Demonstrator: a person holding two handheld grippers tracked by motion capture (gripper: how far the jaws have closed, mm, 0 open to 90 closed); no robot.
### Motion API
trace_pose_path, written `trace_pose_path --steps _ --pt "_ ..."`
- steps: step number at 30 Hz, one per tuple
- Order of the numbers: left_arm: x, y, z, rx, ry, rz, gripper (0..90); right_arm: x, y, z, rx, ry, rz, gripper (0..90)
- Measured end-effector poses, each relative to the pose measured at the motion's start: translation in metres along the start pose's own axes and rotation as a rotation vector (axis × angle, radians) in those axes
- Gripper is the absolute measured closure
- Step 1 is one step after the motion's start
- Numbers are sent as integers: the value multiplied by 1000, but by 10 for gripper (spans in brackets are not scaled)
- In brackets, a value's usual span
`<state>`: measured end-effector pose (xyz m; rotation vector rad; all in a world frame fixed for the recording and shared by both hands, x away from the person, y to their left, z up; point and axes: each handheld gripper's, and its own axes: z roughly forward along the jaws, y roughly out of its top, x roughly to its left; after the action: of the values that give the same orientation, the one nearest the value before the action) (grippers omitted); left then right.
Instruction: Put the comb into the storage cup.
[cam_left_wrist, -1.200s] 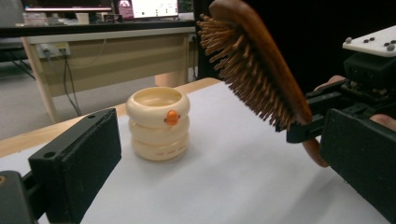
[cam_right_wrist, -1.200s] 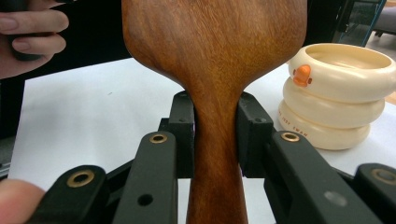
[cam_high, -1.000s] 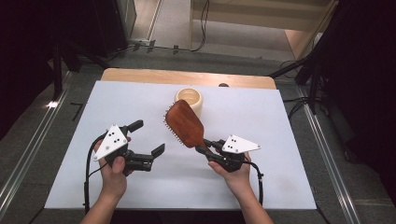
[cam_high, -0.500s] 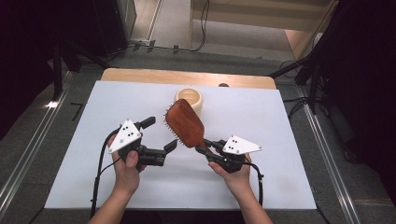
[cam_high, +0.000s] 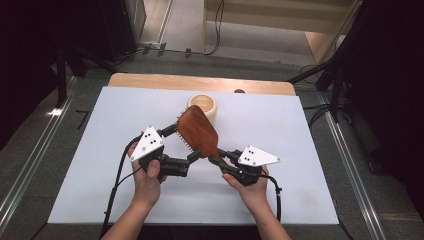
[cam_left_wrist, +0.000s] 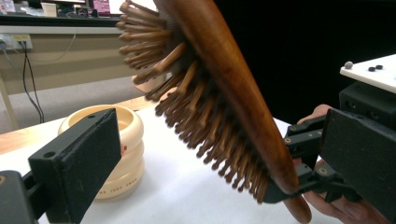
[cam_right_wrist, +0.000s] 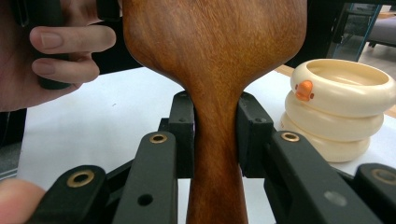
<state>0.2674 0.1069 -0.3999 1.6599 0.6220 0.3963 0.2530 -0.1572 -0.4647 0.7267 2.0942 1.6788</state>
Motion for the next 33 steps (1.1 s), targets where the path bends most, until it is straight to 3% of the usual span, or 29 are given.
trace_pose_path --steps 13,20,26,32,33 --pt "-4 4 14 16 32 -51 0 5 4 1 -21 -5 -5 699" --pt "-7 6 19 2 4 -83 0 10 6 2 -29 -10 -8 699" --pt "-11 9 20 -7 67 -96 143 15 7 3 -35 -30 -1 699" --pt "-8 11 23 -2 82 -146 172 18 8 4 -36 -39 -2 699" --pt "-8 12 23 -1 83 -149 237 18 7 5 -36 -43 -1 699"
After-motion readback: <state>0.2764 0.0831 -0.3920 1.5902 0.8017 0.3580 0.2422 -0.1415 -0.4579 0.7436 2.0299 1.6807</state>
